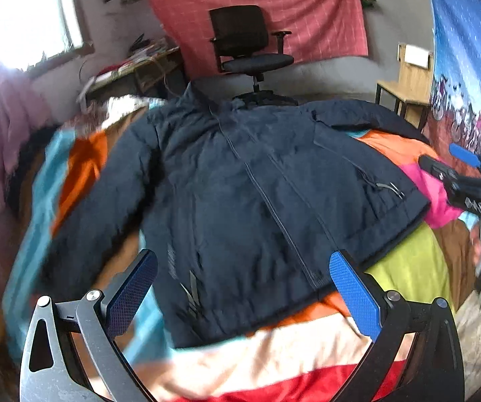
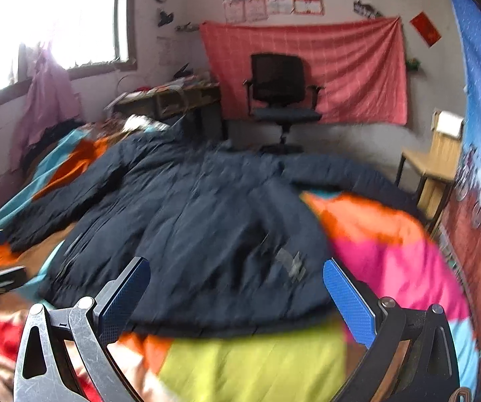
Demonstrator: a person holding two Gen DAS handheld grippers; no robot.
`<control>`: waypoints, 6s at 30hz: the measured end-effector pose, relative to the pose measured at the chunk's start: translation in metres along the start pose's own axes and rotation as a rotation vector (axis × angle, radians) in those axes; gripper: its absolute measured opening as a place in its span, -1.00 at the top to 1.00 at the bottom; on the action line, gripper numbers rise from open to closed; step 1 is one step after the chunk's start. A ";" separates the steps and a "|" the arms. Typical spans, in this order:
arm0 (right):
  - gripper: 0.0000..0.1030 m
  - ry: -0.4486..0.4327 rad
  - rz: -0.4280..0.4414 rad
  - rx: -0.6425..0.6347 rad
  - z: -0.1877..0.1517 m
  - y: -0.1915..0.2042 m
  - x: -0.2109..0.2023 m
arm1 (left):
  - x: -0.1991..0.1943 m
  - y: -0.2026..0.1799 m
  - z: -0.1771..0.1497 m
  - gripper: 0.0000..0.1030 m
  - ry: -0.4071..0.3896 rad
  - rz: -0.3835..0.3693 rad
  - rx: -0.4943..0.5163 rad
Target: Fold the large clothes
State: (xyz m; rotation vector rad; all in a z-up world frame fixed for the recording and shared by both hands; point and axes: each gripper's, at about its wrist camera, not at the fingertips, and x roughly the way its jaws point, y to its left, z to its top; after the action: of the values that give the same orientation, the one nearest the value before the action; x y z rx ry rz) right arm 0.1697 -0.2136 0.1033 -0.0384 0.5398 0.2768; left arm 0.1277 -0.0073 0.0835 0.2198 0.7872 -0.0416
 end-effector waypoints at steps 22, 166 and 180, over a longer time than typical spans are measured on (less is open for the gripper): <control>-1.00 0.154 -0.289 0.717 0.033 -0.289 0.214 | 0.273 -0.027 0.178 -0.96 -0.002 -0.165 0.042; -0.99 0.251 0.109 -0.417 0.093 0.215 0.409 | 0.133 0.384 -0.163 0.06 -0.089 0.410 -1.557; -1.00 0.206 0.226 -0.229 0.110 0.180 0.365 | 0.081 0.357 -0.077 0.87 -0.377 0.402 -1.173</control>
State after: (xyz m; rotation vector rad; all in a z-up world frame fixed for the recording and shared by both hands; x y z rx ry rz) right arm 0.4759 0.0630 0.0169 -0.2310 0.7167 0.5590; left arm 0.1736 0.3607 0.0379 -0.7296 0.2837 0.7260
